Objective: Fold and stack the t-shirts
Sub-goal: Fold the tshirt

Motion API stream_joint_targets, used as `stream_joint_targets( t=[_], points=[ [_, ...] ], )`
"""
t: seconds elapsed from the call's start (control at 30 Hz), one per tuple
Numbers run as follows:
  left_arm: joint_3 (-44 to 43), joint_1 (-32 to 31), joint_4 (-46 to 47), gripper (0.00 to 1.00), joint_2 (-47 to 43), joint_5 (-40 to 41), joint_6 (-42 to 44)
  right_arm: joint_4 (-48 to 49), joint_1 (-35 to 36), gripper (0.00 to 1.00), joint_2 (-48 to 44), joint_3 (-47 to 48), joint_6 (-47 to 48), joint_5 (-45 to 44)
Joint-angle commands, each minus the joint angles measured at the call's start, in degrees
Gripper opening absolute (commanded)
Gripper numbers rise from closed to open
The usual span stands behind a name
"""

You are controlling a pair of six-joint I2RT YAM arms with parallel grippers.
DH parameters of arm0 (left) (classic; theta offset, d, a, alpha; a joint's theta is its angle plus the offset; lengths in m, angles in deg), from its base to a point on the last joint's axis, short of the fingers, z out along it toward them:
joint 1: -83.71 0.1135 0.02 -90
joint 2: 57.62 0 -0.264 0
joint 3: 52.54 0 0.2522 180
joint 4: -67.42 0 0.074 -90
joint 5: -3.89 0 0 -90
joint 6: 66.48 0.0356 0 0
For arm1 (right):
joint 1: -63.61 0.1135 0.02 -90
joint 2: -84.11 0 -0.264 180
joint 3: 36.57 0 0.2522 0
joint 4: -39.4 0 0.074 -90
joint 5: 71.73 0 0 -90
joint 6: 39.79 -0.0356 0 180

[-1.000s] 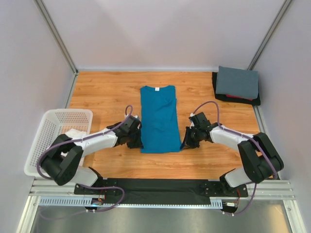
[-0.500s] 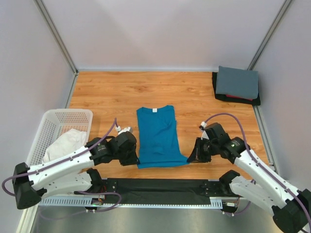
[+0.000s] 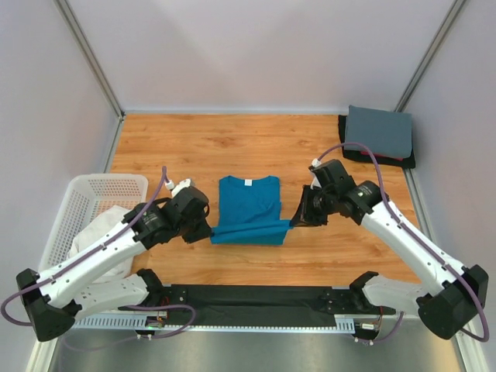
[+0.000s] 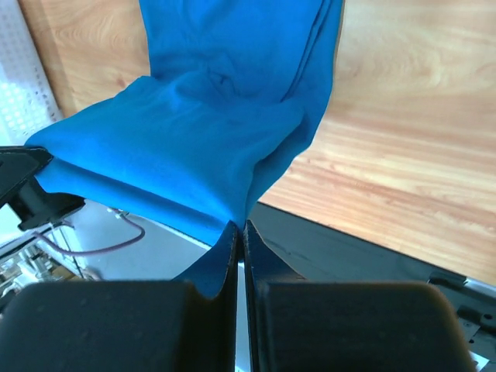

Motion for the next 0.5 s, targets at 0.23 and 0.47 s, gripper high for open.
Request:
stream_joint_targets(
  t=[0.23, 0.47],
  points=[
    [-8.7, 11.6, 1.0, 0.00, 7.2, -0.2, 14.1, 1.5, -1.4, 0.00, 8.1, 10.4, 4.5, -11.3],
    [-7.2, 16.5, 5.9, 0.00, 12.0, -4.6, 15.6, 3.7, -3.9, 0.01, 13.7, 13.1, 6.7, -12.0]
  ],
)
